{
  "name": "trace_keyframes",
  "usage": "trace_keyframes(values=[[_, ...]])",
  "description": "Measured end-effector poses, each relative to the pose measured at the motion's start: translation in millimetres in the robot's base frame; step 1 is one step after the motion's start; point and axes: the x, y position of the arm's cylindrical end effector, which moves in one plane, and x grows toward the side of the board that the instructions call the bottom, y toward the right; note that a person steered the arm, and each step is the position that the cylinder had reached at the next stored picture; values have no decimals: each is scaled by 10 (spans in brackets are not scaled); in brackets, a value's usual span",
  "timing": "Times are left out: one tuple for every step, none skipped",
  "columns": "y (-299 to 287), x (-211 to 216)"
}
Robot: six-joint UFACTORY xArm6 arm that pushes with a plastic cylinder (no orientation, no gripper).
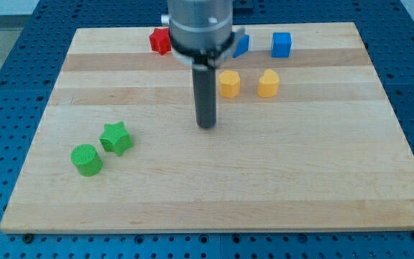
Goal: Move the green star to the left of yellow hexagon
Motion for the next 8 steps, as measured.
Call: trace_keyframes(values=[[-317, 531], [-971, 484], [-1561, 153], [-1608, -3], [-1608, -3], [-1919, 69], [-1973, 12], [-1791, -82]])
